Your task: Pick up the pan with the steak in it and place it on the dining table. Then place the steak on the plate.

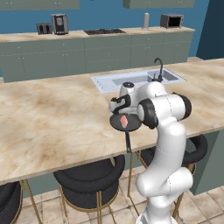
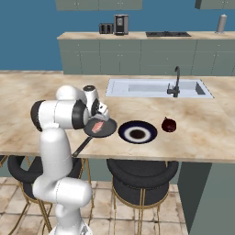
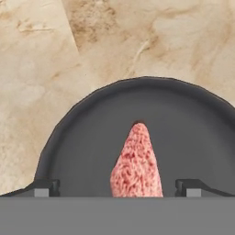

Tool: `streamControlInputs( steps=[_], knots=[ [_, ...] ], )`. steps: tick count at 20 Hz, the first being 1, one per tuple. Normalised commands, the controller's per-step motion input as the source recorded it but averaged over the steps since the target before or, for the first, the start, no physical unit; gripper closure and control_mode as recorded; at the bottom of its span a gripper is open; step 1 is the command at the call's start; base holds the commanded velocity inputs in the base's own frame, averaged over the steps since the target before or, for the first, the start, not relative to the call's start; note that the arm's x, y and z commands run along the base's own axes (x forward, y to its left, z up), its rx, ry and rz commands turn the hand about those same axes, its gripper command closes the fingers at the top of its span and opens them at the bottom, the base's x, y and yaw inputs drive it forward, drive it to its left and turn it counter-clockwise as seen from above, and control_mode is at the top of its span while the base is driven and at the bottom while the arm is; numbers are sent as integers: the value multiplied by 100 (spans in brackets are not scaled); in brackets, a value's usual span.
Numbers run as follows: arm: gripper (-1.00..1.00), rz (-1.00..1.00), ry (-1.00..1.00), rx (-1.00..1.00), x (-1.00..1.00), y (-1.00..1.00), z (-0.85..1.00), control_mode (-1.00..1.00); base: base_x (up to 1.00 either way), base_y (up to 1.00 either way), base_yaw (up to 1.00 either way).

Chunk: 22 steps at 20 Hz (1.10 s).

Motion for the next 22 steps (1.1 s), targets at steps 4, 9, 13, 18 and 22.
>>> streamControlInputs(
  steps=[4, 9, 13, 18, 22],
  knots=[
    [-100, 0, 3, -3, 11, 0, -2, -100, 0, 0, 0],
    [-100, 0, 5, -2, 13, 0, -8, -100, 0, 0, 0],
    [-100, 0, 8, -3, 11, 0, -24, -100, 0, 0, 0],
    [-100, 0, 8, -2, 1, -7, -26, -100, 0, 0, 0],
    [-100, 0, 4, -1, 0, -11, -20, -100, 0, 0, 0]
  ],
)
